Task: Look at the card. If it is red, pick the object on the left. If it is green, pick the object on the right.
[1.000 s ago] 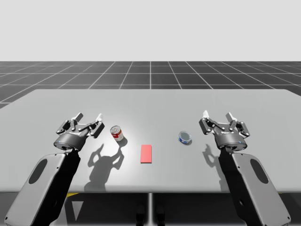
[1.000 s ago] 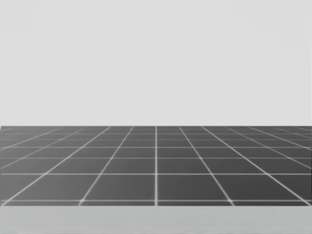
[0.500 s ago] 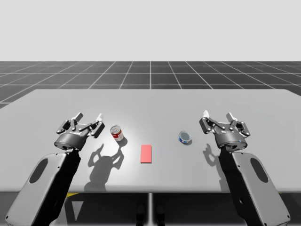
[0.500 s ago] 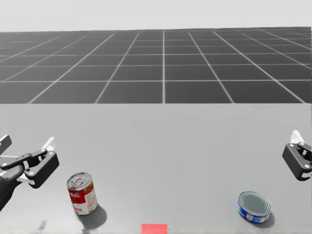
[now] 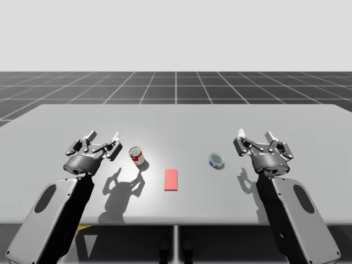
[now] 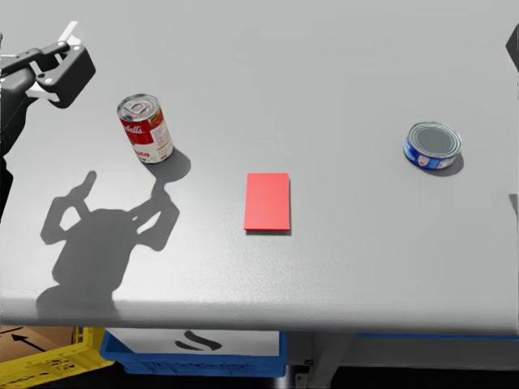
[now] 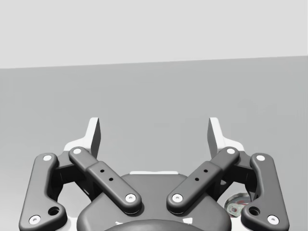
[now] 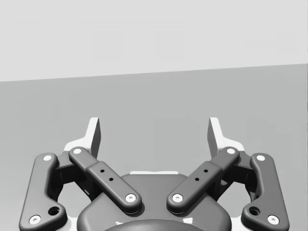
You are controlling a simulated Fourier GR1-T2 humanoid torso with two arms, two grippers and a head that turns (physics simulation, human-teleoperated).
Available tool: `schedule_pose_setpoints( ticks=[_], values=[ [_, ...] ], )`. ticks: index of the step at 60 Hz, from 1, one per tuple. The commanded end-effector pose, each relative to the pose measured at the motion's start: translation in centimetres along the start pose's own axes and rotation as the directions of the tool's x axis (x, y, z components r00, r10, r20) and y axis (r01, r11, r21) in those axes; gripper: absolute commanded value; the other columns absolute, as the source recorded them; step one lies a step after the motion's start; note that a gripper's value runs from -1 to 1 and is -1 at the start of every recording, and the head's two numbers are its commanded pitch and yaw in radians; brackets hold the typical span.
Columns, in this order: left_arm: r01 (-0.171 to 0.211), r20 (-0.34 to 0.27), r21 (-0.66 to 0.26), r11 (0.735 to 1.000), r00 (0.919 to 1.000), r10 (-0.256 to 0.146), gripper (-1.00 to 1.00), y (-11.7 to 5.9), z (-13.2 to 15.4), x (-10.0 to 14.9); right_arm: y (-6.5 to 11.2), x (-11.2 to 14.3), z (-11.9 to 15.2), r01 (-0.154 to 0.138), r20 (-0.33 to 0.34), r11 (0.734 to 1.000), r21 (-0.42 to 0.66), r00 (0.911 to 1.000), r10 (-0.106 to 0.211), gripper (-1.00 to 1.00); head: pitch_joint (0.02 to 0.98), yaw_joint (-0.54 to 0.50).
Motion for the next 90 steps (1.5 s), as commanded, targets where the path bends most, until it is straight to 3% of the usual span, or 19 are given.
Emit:
schedule_pose_setpoints(
  ticks=[1,24,56,73,82,86,88,90],
  values=[
    [0.002,0.001,-0.001,1.000,1.0000,-0.002,-1.00,0.0,0.0,0.1,0.0,0.0,0.0,-0.001,-0.002,1.000,-0.002,1.0000,0.001,-1.00,0.971,0.06],
    [0.004,0.001,0.000,1.000,1.0000,-0.004,-1.00,-0.1,0.0,0.1,0.0,0.1,0.1,-0.006,0.001,1.000,-0.003,1.0000,0.006,-1.00,0.961,0.07],
    [0.004,0.001,-0.001,1.000,1.0000,-0.004,-1.00,-0.1,0.1,0.0,0.1,-0.2,0.1,-0.008,-0.003,1.000,-0.002,1.0000,0.008,-1.00,0.754,0.28],
    [0.003,0.001,-0.001,1.000,1.0000,-0.003,-1.00,-0.1,0.1,0.0,0.0,-0.1,0.1,-0.008,-0.002,1.000,-0.006,1.0000,0.008,-1.00,0.753,0.29],
    [-0.069,-0.037,-0.053,0.996,0.9971,0.067,-1.00,0.2,0.1,0.0,0.0,-0.1,0.1,-0.007,-0.004,1.000,-0.006,1.0000,0.007,-1.00,0.765,0.31],
    [-0.134,-0.057,-0.086,0.987,0.9900,0.129,-1.00,0.4,0.4,0.5,0.0,-0.1,0.1,-0.007,-0.004,1.000,-0.008,1.0000,0.007,-1.00,0.777,0.31],
    [-0.104,-0.045,-0.080,0.991,0.9939,0.100,-1.00,0.4,0.6,0.9,0.0,-0.1,0.1,-0.006,-0.003,1.000,-0.009,1.0000,0.006,-1.00,0.780,0.31],
    [-0.101,-0.046,-0.099,0.990,0.9942,0.097,-1.00,0.3,1.0,1.2,0.0,-0.1,0.1,-0.007,-0.003,1.000,-0.009,1.0000,0.007,-1.00,0.782,0.31]
  ],
)
